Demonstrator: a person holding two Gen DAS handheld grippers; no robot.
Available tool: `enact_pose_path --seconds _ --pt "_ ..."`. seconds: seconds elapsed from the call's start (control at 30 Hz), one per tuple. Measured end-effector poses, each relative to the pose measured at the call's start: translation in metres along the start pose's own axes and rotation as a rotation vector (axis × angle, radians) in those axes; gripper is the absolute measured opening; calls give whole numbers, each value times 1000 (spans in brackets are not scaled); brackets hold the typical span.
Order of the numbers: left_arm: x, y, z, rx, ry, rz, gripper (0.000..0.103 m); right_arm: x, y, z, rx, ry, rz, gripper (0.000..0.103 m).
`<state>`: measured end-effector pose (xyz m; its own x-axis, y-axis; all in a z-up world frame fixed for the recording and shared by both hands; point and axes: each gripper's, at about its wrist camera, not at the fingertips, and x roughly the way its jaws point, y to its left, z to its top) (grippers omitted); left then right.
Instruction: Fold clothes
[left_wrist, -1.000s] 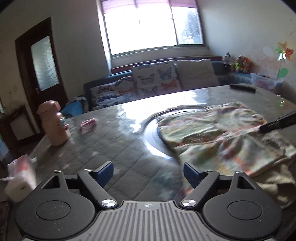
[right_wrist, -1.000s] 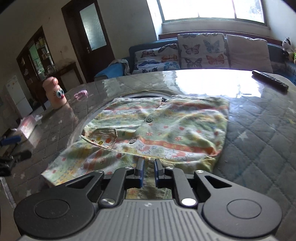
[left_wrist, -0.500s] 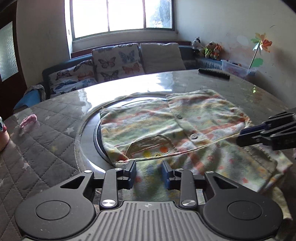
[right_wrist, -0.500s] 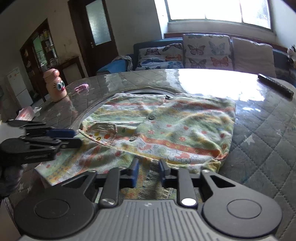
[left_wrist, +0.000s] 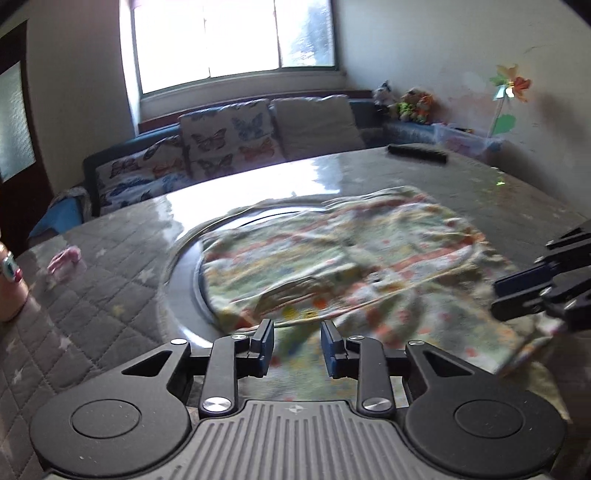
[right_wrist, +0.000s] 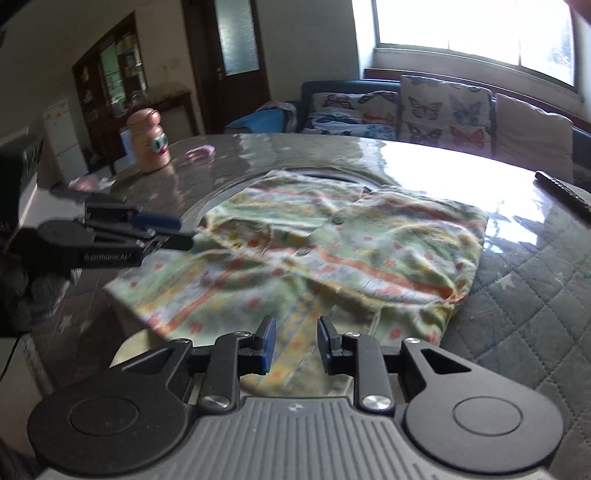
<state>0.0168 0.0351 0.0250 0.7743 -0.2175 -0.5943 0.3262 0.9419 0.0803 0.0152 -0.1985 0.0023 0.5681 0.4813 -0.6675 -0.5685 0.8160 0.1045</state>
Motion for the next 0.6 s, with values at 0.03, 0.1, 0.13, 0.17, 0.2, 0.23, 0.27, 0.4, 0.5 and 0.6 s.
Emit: enact_pose_path --seconds 0.03,0.1,0.13,0.17,0.2,0.23,0.27,0.4,0.5,0.6 --pt "-2 -7 0 13 -6 -17 31 -1 1 -3 -3 7 -1 24" --pt "-6 -20 -1 42 -14 -46 31 -3 4 -10 -4 20 0 24" --pt "-8 -25 -2 58 -18 -59 31 -5 5 -14 -2 26 2 24" --pt "-9 -31 -4 74 -20 -71 31 -7 5 -18 1 33 4 24" --pt "-9 -35 -6 88 -17 -80 32 -8 6 -21 1 37 2 24" --pt "-8 -40 -9 102 -10 -87 32 -10 7 -24 1 37 0 25" --pt "-8 -43 -12 110 -1 -92 32 -11 7 -26 0 36 -3 25" --pt "-8 -49 -23 126 29 -98 32 -20 8 -27 1 3 -2 25" --pt "-13 -50 -29 133 32 -86 32 -18 7 -27 17 -5 -5 25" --pt "-23 -47 -35 166 31 -62 34 -22 8 -29 7 -7 -6 27"
